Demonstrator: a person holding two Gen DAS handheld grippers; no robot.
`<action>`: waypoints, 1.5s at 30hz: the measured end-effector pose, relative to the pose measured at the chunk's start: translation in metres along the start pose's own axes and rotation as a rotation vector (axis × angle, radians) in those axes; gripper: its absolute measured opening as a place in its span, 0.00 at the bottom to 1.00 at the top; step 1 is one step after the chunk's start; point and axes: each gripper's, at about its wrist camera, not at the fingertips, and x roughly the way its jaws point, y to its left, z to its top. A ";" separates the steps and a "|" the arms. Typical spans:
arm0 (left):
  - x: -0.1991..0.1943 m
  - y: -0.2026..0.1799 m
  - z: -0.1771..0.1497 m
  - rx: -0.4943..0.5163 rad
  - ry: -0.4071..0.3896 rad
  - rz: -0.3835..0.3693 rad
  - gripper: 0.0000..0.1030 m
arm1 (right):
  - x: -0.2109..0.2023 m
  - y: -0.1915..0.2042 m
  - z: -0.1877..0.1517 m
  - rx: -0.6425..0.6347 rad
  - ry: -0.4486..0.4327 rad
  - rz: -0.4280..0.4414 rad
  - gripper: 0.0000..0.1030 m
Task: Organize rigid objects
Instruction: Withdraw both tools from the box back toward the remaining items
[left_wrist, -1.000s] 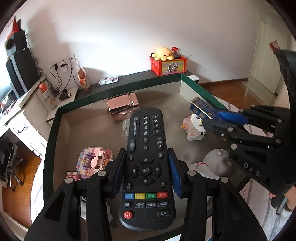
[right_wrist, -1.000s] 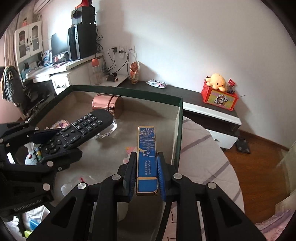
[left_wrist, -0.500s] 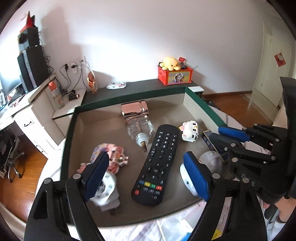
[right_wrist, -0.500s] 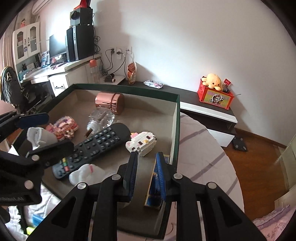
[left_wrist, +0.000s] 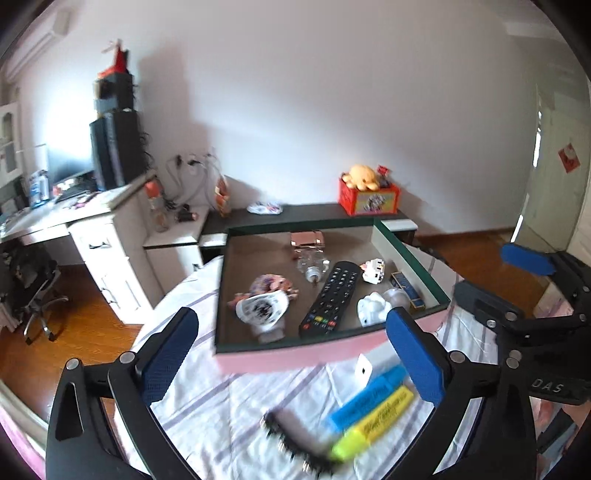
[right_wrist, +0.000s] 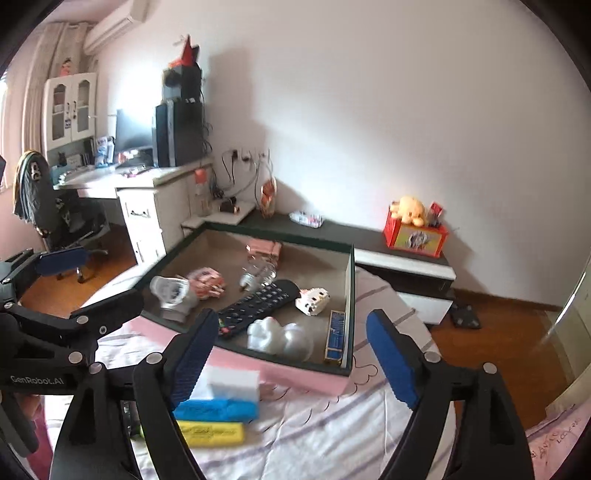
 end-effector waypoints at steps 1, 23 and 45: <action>-0.011 0.002 -0.004 -0.004 -0.011 0.018 1.00 | -0.011 0.004 -0.001 -0.007 -0.017 -0.018 0.94; -0.160 0.017 -0.065 -0.032 -0.173 0.157 1.00 | -0.154 0.047 -0.043 0.017 -0.158 -0.049 1.00; -0.163 0.020 -0.065 -0.027 -0.189 0.181 1.00 | -0.149 0.053 -0.048 0.004 -0.141 -0.035 1.00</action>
